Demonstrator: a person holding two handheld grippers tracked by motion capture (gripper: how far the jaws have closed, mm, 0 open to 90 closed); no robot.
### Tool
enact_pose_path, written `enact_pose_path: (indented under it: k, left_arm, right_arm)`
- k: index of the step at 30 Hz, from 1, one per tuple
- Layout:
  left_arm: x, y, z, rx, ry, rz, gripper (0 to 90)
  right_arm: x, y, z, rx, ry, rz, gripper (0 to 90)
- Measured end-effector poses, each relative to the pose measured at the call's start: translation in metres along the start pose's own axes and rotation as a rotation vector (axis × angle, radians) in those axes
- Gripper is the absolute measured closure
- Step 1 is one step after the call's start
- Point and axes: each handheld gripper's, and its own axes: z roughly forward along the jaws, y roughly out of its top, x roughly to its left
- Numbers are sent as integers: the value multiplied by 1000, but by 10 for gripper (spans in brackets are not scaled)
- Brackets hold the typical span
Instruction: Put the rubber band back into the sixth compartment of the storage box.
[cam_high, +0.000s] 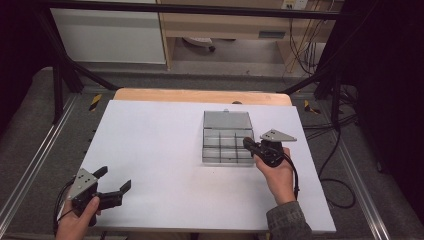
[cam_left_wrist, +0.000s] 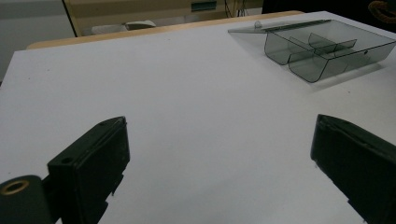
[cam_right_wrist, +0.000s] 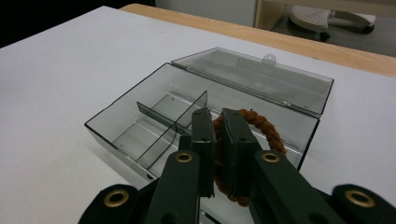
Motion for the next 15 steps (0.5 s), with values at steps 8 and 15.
enact_pose_path:
  k: [8,15]
  left_arm:
    - [0,0,0,1,0,1,48]
    - [0,0,0,1,0,0,48]
  right_arm:
    - [2,-3,5,27,5,-6,840]
    - [1,-5,7,40,6,-3,840]
